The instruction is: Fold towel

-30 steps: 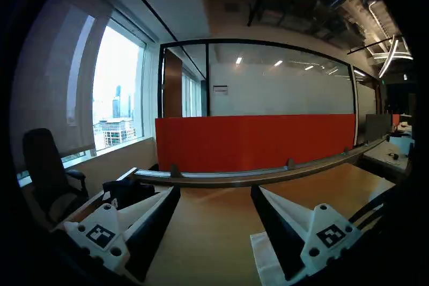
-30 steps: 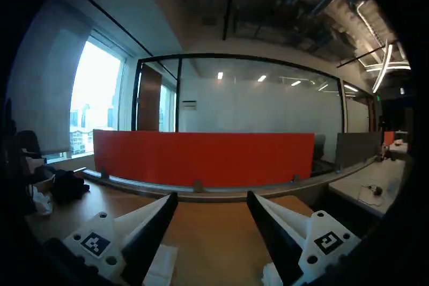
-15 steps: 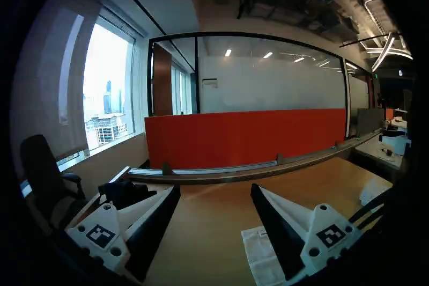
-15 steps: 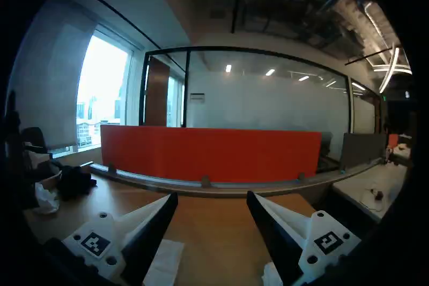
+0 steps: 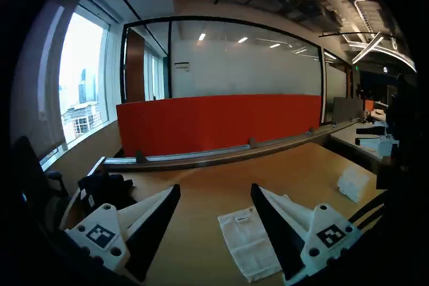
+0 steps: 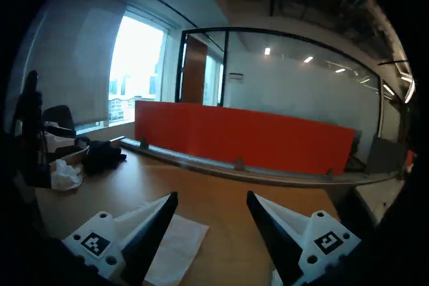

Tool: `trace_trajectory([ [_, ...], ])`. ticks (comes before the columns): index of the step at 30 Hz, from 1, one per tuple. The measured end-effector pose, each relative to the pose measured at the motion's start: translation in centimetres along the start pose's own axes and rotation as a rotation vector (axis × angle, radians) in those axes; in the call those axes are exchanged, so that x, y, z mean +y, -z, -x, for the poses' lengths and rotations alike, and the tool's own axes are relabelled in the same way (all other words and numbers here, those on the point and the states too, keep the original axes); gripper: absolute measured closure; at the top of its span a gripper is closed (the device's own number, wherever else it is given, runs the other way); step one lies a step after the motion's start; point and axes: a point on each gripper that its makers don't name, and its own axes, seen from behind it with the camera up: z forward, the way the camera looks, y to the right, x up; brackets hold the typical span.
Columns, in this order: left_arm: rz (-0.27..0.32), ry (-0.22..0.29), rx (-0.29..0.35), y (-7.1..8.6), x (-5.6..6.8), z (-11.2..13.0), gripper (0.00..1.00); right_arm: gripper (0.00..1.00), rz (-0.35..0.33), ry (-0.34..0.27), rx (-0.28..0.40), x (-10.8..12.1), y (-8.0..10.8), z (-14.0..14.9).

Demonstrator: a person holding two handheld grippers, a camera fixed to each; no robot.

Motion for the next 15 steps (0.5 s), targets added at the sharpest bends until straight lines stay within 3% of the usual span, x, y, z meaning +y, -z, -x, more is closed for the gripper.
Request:
trace_trajectory([
  [15,0.067,-0.029,-0.084,-0.3,1.2,3.8,0.02,0.01,-0.083,0.046,-0.077,-2.1,-0.9,2.8],
])
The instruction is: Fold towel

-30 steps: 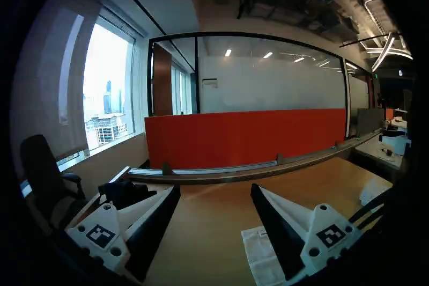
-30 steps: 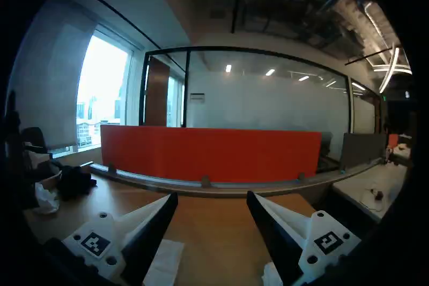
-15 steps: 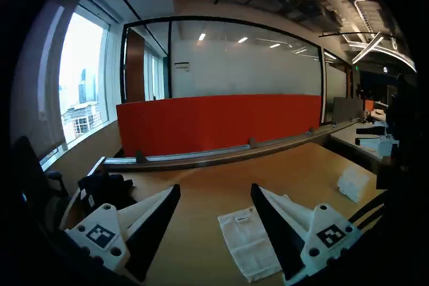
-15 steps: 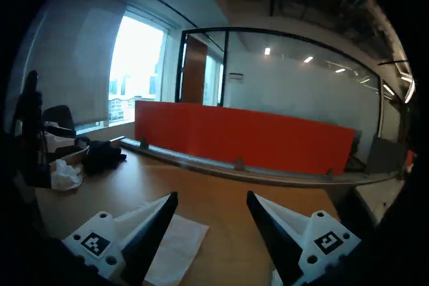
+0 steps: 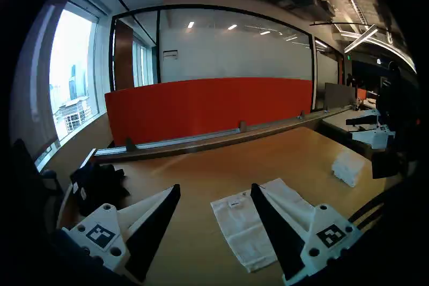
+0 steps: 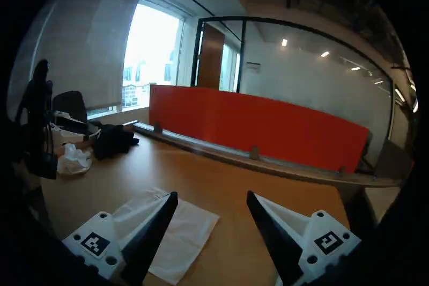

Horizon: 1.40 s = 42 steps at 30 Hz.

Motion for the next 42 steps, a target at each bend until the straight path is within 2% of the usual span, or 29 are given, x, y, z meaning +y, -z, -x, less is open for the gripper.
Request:
trace_trajectory([
  [6,0.023,-0.019,-0.036,-0.3,0.7,2.4,0.02,0.00,-0.015,0.018,-0.039,-0.7,-0.7,2.2],
  [14,0.045,-0.046,-0.105,-1.1,1.6,6.7,0.02,0.00,-0.038,0.007,-0.087,-1.9,-1.4,5.8],
  [28,0.128,-0.075,-0.206,-2.4,4.1,13.6,0.02,0.00,-0.083,0.019,-0.211,-3.3,-1.9,13.4],
  [42,0.162,-0.095,-0.316,-3.0,5.8,20.1,0.03,0.00,-0.135,0.041,-0.327,-5.0,-2.4,20.5],
])
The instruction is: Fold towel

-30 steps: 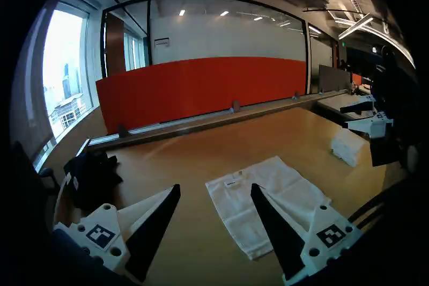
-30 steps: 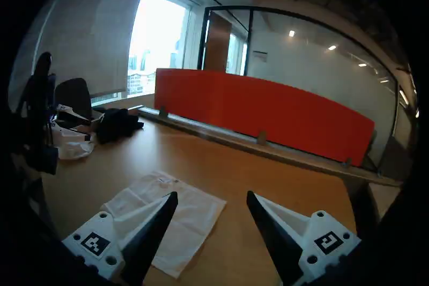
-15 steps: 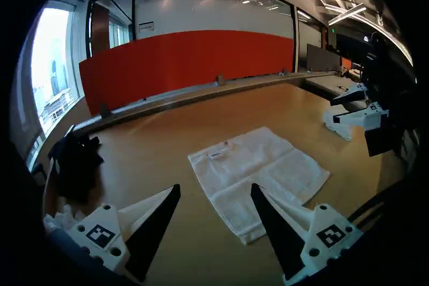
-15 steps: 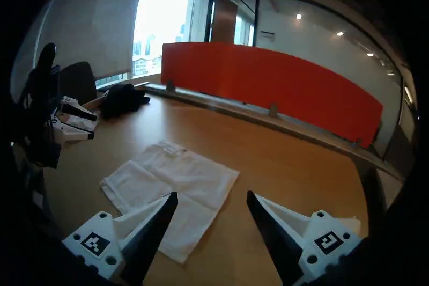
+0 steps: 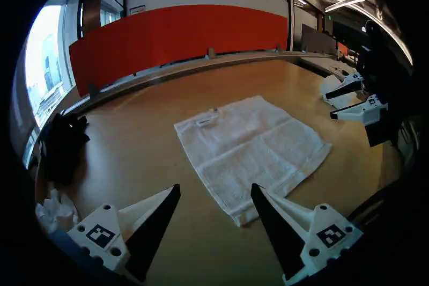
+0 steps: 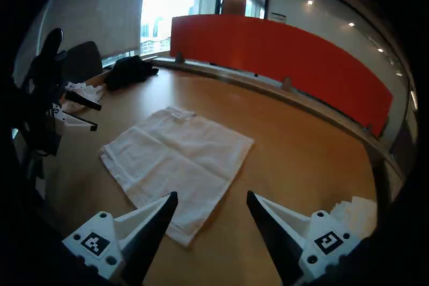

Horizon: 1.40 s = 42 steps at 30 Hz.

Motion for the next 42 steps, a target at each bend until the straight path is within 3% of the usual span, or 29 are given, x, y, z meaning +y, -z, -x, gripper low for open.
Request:
trace_trajectory([
  [16,0.066,-0.047,-0.083,-2.6,2.3,3.6,0.02,0.00,-0.078,0.025,-0.088,-2.3,-2.1,4.6],
  [32,0.126,-0.109,-0.146,-3.6,4.2,6.1,0.02,0.00,-0.127,0.065,-0.157,-3.3,-2.4,7.9],
  [42,0.151,-0.099,-0.176,-3.9,4.5,6.7,0.02,0.00,-0.159,0.066,-0.183,-3.7,-2.3,8.7],
])
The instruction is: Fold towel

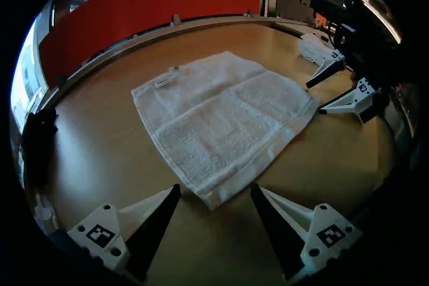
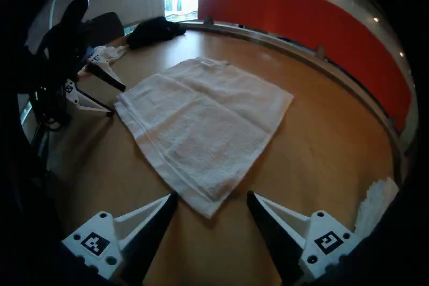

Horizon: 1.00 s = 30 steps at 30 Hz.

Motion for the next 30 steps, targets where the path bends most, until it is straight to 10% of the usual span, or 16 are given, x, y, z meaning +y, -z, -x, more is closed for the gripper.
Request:
trace_trajectory([
  [30,0.031,-0.018,-0.064,0.15,0.23,0.30,0.10,0.23,-0.042,-0.001,-0.012,-0.52,0.11,0.14],
])
